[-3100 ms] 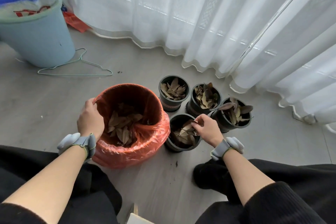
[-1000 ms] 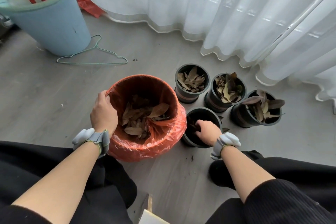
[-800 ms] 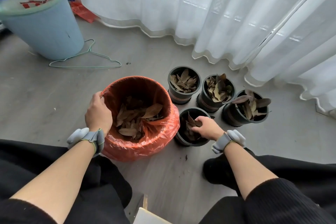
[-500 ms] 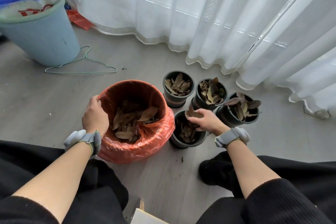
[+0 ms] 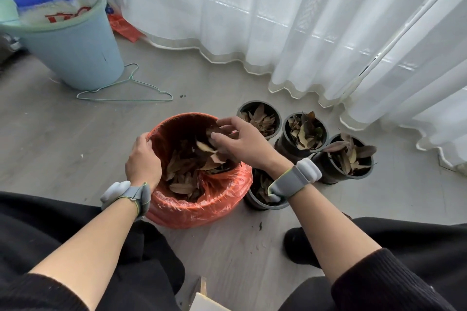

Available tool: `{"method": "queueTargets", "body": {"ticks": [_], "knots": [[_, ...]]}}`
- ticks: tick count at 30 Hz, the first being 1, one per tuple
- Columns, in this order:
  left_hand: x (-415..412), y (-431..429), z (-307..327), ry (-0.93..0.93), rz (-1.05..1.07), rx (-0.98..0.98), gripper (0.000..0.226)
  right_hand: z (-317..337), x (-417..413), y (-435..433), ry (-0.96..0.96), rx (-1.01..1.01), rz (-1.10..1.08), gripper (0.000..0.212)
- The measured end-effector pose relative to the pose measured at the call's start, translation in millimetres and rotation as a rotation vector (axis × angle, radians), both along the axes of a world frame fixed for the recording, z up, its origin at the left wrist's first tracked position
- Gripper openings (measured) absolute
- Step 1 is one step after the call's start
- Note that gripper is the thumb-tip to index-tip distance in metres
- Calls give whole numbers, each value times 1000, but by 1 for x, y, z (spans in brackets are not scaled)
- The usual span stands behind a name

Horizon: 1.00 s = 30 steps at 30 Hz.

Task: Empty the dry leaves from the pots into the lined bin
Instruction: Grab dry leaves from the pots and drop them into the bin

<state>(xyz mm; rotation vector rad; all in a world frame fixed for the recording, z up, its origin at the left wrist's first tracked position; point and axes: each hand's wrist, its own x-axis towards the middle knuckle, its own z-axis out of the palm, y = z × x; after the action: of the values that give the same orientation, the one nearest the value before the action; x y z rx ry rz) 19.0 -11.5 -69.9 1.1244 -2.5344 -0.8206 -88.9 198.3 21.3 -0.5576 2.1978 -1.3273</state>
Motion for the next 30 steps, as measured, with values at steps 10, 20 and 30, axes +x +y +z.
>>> {"method": "queueTargets", "body": {"ticks": [10,20,30], "knots": [[0,0,1,-7,9,-6,29,-57,-43,78,138,319,-377,21],[-4,2,-3,-2,17,-38,31,-161,-5,85,-80,867,19,85],[-5,0,-12,-6,46,-59,28,-186,-12,77,47,784,-52,30]]}}
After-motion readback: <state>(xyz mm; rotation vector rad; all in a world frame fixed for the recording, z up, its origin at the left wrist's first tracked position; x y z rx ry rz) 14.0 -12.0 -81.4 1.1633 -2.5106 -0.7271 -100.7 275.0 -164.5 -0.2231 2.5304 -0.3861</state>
